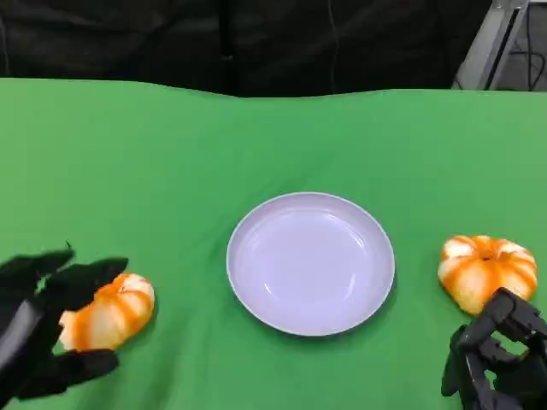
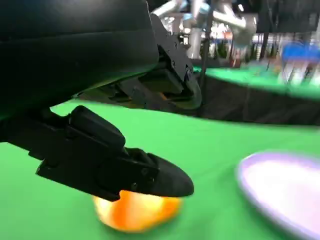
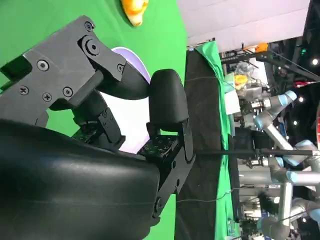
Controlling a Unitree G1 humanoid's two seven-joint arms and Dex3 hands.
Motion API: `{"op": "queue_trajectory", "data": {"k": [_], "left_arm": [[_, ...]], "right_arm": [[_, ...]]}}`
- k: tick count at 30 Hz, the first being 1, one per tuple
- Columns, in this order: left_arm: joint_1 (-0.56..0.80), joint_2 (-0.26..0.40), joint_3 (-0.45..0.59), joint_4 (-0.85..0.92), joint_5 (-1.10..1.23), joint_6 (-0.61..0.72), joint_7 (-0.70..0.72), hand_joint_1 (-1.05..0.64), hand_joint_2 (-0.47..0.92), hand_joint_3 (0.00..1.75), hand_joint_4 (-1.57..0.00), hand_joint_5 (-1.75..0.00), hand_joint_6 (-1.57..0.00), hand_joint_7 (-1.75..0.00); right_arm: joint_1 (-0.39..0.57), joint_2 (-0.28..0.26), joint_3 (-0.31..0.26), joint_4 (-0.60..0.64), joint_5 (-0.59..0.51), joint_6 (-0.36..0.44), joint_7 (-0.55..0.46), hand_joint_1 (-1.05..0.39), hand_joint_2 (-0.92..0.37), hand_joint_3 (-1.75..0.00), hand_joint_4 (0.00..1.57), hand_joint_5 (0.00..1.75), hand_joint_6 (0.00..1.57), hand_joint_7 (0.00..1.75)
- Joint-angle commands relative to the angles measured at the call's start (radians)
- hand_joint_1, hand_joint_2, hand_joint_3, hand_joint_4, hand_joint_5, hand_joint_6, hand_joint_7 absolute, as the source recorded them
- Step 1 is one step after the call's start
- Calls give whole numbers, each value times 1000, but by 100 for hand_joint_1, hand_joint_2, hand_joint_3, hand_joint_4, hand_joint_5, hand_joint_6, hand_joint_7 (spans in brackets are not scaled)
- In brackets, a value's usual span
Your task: Grasp the bread from the table and place it into the plate.
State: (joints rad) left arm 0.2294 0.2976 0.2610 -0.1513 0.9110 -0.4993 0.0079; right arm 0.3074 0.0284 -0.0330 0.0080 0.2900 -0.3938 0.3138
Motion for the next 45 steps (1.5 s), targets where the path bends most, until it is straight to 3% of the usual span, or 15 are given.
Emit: {"op": "queue_trajectory", "data": {"k": [1,8,16,23,35,39,45], "left_arm": [[-58,75,-93,56,101,117,12,-92,92,10,-34,-2,-45,0],[-162,106,-247,207,120,299,-6,-95,92,13,-27,0,-40,0],[-223,107,-363,341,82,394,40,-94,92,12,-28,-1,-42,-1],[-263,121,-432,443,37,413,93,-93,92,15,-31,-1,-44,-1],[-263,179,-479,418,-27,447,55,-81,92,34,-45,-4,-51,-2],[-266,192,-485,405,-52,460,24,-70,92,36,-56,-6,-57,-3],[-257,170,-476,369,-116,503,7,-27,92,34,-82,-9,-84,-9]], "right_arm": [[-3,-5,-11,2,2,-3,-2,-14,-49,-128,92,175,79,164],[1,-3,-9,-7,-5,-3,-7,-15,-49,-128,92,175,79,164],[2,-2,-9,-9,3,1,-1,-15,-49,-129,92,175,79,163],[4,-1,-5,-17,3,7,-3,-13,-49,-129,92,175,79,163],[7,-3,-5,-24,-8,17,-15,-15,-49,-128,92,175,81,162],[3,0,-7,-15,-2,6,-10,-15,-49,-128,92,175,80,162],[7,-2,-5,-27,-5,17,-14,-14,-49,-129,92,175,80,162]]}}
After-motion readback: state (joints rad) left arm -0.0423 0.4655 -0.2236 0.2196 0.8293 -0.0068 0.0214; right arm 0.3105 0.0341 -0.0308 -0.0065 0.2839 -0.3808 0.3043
